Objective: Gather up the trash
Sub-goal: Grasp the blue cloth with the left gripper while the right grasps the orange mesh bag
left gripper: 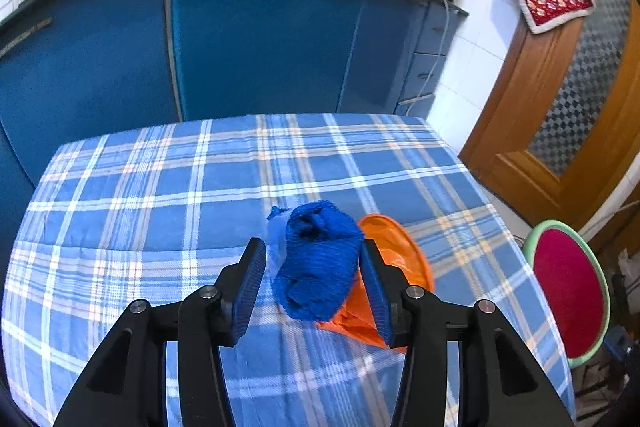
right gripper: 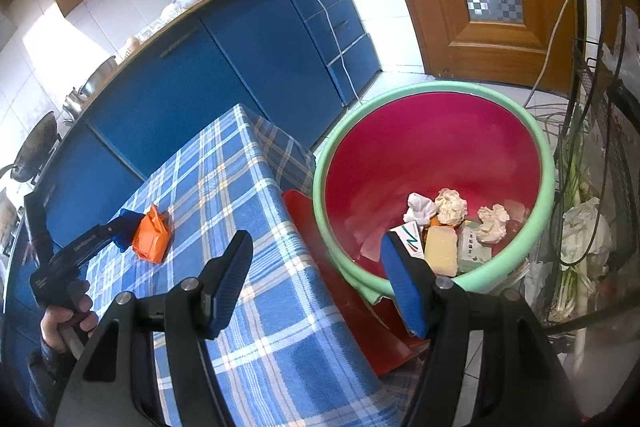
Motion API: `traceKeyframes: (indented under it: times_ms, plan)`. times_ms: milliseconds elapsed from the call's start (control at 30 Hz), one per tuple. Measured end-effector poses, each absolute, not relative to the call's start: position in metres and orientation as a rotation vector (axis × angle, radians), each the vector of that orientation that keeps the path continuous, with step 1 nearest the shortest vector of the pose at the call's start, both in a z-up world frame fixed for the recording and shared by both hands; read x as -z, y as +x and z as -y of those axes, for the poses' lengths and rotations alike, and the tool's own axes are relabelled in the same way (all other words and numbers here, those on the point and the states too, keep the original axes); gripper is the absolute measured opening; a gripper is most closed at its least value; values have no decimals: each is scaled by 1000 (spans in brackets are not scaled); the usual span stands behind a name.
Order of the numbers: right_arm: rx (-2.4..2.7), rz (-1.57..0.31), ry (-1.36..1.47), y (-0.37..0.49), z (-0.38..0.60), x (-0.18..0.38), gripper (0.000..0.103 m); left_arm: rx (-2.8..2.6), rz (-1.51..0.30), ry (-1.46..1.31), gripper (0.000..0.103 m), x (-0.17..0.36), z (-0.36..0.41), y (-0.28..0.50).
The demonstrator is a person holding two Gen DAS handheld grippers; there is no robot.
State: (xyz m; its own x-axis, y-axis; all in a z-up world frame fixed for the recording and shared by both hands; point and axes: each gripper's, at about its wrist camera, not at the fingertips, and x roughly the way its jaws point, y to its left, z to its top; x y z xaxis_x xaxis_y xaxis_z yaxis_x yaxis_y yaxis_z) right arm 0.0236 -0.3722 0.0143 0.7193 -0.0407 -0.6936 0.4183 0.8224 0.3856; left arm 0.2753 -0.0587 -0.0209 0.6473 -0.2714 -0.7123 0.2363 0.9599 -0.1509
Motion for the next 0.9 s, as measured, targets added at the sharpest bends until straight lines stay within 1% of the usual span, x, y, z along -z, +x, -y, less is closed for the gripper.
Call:
traceKeyframes:
  times_ms: [67, 100, 133, 200, 233, 333, 433, 900]
  plan:
    - [271, -734, 554, 24, 371, -14, 69, 299, -829, -72, 50, 24, 56, 280]
    - [271, -736, 553, 25, 371, -14, 69, 307, -834, -86, 46, 26, 55, 281]
    - [271, -738, 551, 26, 371, -14, 69, 313, -840, -96, 36, 27, 54, 283]
    - [270, -741, 549, 27, 370, -14, 69, 321, -853, -111, 28, 30, 53, 285]
    - [268, -743, 548, 27, 369, -13, 69, 322, -854, -114, 22, 30, 53, 285]
    - [262, -747, 547, 28, 367, -12, 69, 327, -852, -121, 12, 30, 51, 285]
    - [256, -749, 543, 28, 365, -12, 69, 328, -832, -146, 9, 26, 47, 280]
    - [192, -734, 490, 41, 344, -29, 69, 338, -767, -183, 9, -9, 28, 242]
